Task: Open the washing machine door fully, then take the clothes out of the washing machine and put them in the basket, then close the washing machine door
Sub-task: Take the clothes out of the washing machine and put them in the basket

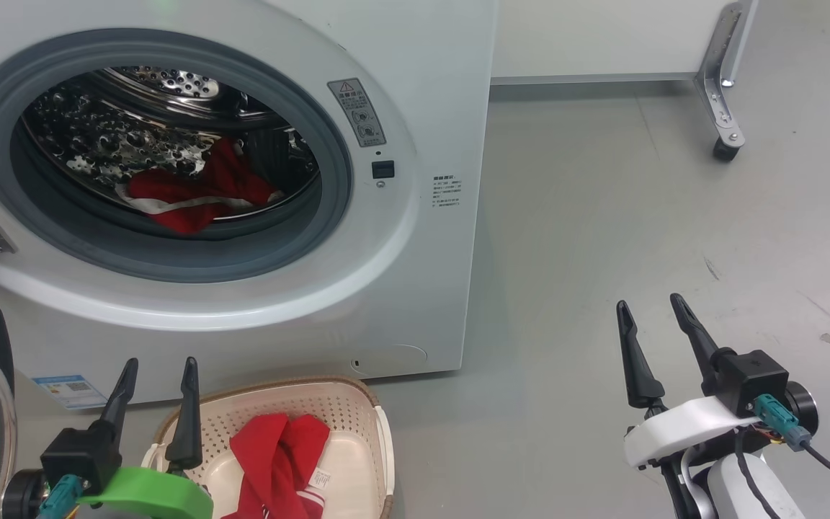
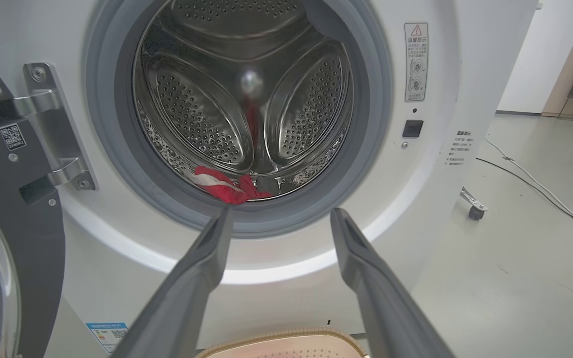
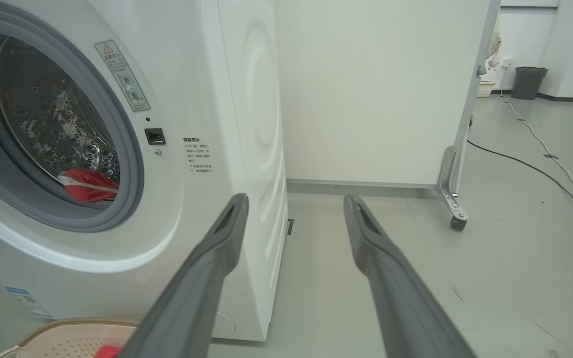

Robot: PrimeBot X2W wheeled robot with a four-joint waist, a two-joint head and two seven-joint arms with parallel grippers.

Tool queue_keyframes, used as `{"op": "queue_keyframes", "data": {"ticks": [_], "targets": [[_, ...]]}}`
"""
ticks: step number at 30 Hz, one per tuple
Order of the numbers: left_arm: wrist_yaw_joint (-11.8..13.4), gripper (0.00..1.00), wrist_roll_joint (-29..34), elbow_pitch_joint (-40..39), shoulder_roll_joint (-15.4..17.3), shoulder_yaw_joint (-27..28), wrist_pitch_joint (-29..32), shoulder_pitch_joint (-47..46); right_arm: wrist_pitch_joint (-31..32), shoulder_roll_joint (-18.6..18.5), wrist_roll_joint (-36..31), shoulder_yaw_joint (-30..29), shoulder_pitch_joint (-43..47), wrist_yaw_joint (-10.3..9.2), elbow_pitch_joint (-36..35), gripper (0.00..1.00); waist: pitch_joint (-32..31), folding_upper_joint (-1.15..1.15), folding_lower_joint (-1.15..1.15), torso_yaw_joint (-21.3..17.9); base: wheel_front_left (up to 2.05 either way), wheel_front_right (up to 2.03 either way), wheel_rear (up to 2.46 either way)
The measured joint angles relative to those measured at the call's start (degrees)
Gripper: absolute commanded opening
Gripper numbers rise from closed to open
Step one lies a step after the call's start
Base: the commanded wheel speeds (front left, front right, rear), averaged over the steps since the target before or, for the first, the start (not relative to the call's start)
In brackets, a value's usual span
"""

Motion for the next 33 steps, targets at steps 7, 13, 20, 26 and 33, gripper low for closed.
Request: {"op": "queue_keyframes", "data": {"ticks": [7, 13, 20, 26, 33], "targets": [[0.0, 1.00, 0.0, -0.4, 0.0, -0.2, 0.0, 1.1, 0.0, 0.0, 0.1, 0.5, 1.0, -0.01, 0.0, 1.00, -0.2, 0.00, 0.00, 0.2, 0.00, 0.00, 0.00], [0.0, 1.00, 0.1, -0.5, -0.1, -0.6, 0.0, 1.8, 0.0, 0.0, 0.1, 0.9, 1.2, -0.01, 0.1, 1.00, -0.4, 0.00, 0.00, 0.2, 0.00, 0.00, 0.00], [0.0, 1.00, 0.0, -0.1, -0.1, -1.5, 0.0, 2.7, 0.0, 0.0, 0.1, 1.7, 1.9, -0.01, 0.0, 1.00, 1.3, 0.00, 0.00, 0.1, 0.00, 0.00, 0.00], [0.0, 1.00, -0.1, 0.9, -0.1, -2.1, 0.0, 1.7, 0.0, 0.0, 0.2, 2.3, 2.0, -0.09, -0.1, 1.00, 4.2, 0.00, 0.00, 0.0, 0.00, 0.00, 0.00], [0.0, 1.00, -0.2, 2.3, -0.2, -2.5, 0.0, -4.1, 0.0, 0.0, 0.2, 3.2, 0.8, -0.16, -1.0, 1.00, 8.7, 0.00, 0.00, -0.2, 0.00, 0.00, 0.00]]}}
